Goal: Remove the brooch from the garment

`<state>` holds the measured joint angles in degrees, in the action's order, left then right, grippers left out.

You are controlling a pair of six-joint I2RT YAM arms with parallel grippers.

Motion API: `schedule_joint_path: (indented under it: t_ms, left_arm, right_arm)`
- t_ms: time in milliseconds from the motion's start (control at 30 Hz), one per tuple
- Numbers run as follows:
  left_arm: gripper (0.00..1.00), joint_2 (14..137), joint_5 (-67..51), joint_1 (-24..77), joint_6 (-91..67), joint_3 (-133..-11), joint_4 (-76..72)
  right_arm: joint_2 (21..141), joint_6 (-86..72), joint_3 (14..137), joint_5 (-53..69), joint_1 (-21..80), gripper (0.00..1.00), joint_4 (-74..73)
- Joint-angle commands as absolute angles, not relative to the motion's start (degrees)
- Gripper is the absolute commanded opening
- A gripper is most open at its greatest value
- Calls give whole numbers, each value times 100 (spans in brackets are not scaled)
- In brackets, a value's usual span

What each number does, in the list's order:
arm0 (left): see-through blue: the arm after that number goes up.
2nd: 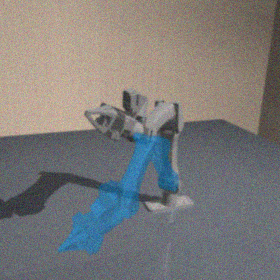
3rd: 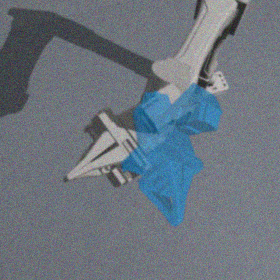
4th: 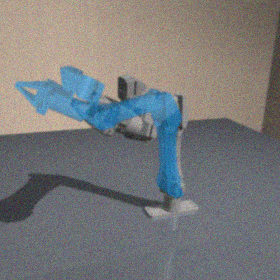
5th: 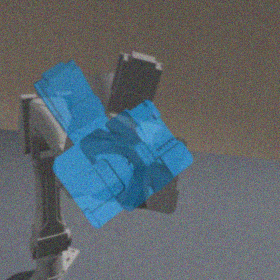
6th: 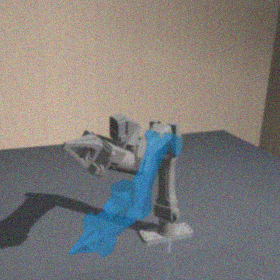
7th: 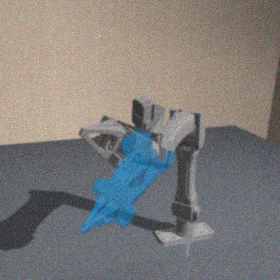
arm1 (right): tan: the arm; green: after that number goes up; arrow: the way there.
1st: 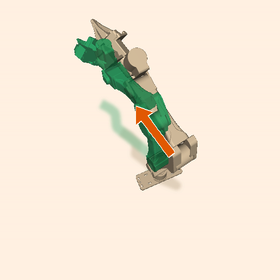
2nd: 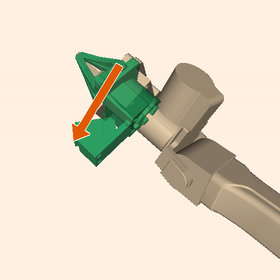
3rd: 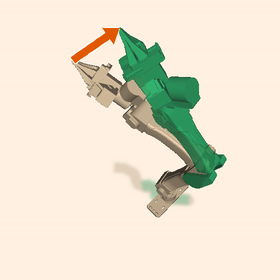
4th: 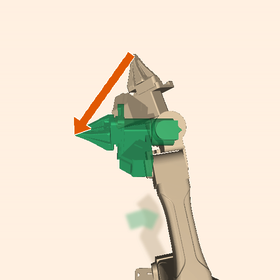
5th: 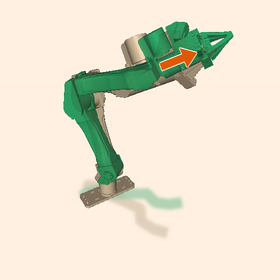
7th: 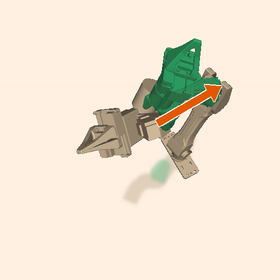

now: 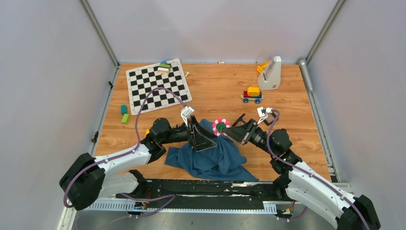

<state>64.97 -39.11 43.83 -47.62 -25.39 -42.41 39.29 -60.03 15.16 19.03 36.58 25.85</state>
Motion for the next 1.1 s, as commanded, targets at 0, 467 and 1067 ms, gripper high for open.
schedule_joint_path:
  t_ms: [0, 467, 1067]
  left_arm:
    - [91, 6358, -3540, 4461, -4376, -2570, -4688]
    - [32, 5606, -2559, 4472, -2191, -3650, -1958]
    - [13, 5563, -2816, 4465, -3196, -2762, -2042]
  right_arm:
    - [4143, -5492, 2443, 1791, 3675, 0, 3147]
    - [5099, -4113, 4028, 1980, 3742, 0, 2606]
    - [4670, -3699, 2171, 2073, 3735, 0, 2825]
